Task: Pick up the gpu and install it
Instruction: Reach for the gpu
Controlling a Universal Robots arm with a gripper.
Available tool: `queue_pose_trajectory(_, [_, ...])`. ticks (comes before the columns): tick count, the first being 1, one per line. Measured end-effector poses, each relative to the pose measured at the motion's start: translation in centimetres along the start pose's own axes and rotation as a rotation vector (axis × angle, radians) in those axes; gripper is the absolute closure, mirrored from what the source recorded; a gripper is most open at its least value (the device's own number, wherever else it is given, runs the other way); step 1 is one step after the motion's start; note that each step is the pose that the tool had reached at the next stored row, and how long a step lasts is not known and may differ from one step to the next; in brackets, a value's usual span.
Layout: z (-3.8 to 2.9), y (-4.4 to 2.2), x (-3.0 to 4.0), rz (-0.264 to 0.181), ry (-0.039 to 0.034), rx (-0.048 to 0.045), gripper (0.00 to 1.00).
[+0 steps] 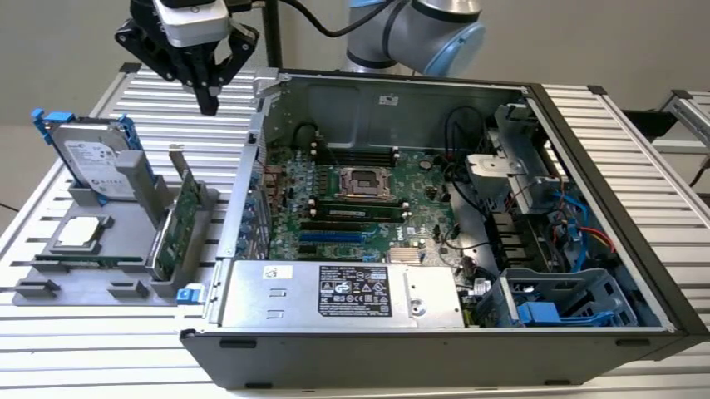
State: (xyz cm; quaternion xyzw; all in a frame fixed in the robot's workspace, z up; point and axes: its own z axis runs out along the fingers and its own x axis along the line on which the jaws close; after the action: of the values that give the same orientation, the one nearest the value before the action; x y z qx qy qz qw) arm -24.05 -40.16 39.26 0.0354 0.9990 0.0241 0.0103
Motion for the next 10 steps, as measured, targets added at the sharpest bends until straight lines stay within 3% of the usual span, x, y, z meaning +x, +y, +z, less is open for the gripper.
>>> queue_pose_trajectory(10, [-0.05, -0.2, 2.1, 0.0, 0.0, 0.0, 1.0])
